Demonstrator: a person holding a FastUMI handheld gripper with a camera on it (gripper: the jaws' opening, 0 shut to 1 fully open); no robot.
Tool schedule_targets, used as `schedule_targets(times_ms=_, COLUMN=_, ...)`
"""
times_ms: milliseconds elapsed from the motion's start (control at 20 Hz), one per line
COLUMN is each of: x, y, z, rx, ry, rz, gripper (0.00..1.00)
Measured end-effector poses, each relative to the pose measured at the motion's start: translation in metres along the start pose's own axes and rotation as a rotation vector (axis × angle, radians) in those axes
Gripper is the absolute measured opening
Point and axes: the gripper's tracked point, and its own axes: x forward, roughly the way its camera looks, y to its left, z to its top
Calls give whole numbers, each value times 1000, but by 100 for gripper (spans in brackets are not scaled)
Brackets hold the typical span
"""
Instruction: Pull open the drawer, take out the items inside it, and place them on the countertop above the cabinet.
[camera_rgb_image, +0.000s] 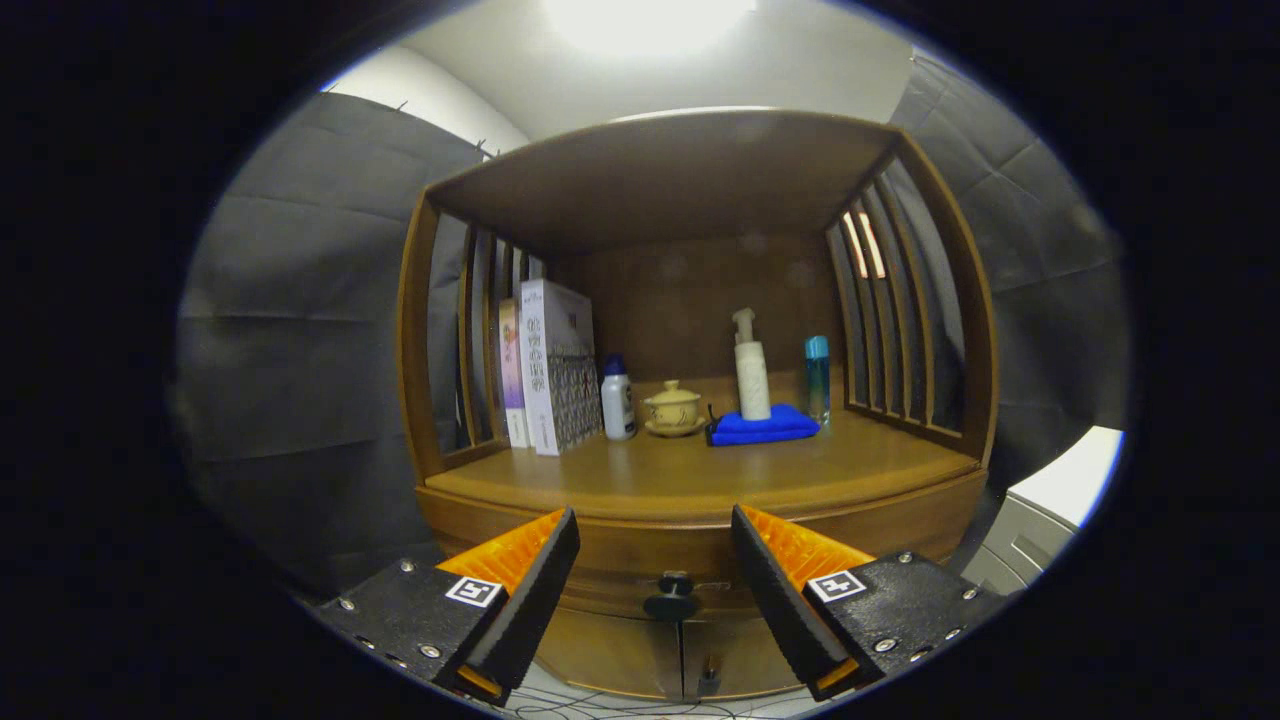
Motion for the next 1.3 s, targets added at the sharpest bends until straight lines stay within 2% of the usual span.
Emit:
schedule_targets(times_ms=200, x=17, y=6, z=-41, rx=-5, ry=85, rz=-8, gripper=95)
schedule_targets(times_ms=350, x=27, y=6, z=-54, rx=21, ry=146, rz=-17, gripper=93)
schedule_targets(times_ms=700, x=35, y=1, z=-90, rx=53, ry=251, rz=-59, gripper=68)
schedule_targets(times_ms=950, x=37, y=-2, z=-92, rx=32, ry=258, rz=-78, gripper=43)
schedule_targets(times_ms=1050, x=35, y=-1, z=-92, rx=35, ry=263, rz=-79, gripper=36)
schedule_targets(times_ms=1300, x=19, y=2, z=-93, rx=56, ry=297, rz=-85, gripper=35)
